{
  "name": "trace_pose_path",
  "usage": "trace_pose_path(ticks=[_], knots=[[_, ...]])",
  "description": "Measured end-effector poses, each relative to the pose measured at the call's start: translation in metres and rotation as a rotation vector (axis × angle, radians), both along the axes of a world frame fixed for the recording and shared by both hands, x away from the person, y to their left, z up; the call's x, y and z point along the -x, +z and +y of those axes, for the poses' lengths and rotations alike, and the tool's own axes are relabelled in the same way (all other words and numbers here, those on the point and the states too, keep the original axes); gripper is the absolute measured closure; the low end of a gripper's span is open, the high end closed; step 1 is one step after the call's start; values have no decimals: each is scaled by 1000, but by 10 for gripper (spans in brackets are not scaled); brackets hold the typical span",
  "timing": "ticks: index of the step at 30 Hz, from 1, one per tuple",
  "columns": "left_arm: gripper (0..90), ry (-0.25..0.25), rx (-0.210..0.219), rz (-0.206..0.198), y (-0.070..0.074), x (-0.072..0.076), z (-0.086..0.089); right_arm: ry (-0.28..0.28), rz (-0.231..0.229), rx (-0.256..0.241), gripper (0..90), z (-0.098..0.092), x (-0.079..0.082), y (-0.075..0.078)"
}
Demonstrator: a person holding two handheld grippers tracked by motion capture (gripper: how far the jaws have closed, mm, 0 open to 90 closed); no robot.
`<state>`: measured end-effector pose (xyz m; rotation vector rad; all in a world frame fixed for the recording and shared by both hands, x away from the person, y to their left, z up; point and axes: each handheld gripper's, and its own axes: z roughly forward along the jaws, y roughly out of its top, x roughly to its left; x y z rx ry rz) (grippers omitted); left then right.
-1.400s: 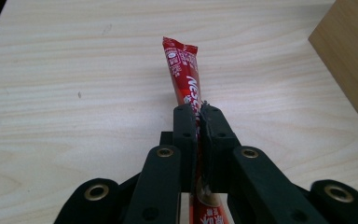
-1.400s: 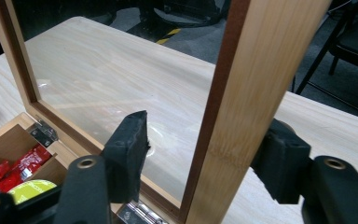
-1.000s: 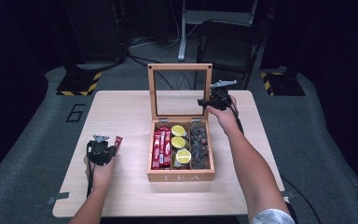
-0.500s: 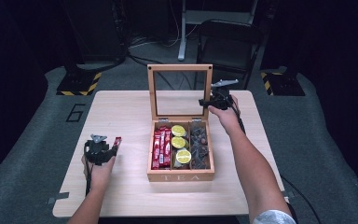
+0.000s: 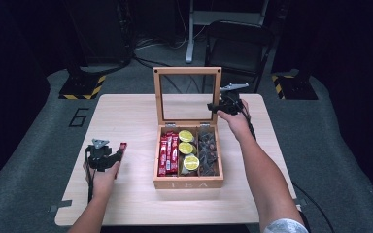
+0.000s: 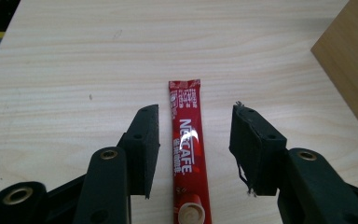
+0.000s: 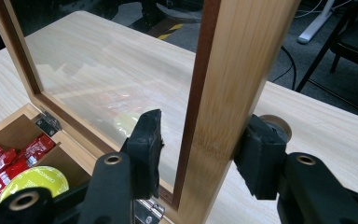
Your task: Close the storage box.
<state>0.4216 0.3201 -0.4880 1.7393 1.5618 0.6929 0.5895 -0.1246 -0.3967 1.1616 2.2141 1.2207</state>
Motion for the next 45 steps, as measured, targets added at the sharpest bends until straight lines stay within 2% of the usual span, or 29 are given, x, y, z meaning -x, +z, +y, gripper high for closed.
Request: trace_pose_path(ticks=[7,12,18,24,29,34,37,39,41,45], knots=[[514,-17,-12,-26,19,-2,-1,3,4,3,541,0,2,2],[508,-40,7,-36,30,-6,-5,9,-6,8,547,-1,4,2],[498,-104,35,-54,41,-11,-23,8,-6,18,552,-1,9,4],[491,-161,34,-67,55,-16,-37,7,-14,32,553,0,14,6],[492,-205,12,-84,70,-24,-49,-4,-19,24,554,0,20,6],[491,-246,4,-101,84,-31,-62,-5,-35,42,551,1,24,6],[492,-277,-24,-109,94,-35,-69,-10,-33,42,550,2,27,6],[491,-290,-23,-121,99,-37,-73,1,-46,48,551,1,29,6],[491,-302,-30,-132,104,-40,-80,-6,-38,42,551,2,30,6],[491,-334,-42,-134,112,-44,-87,-1,-48,61,548,3,31,7]])
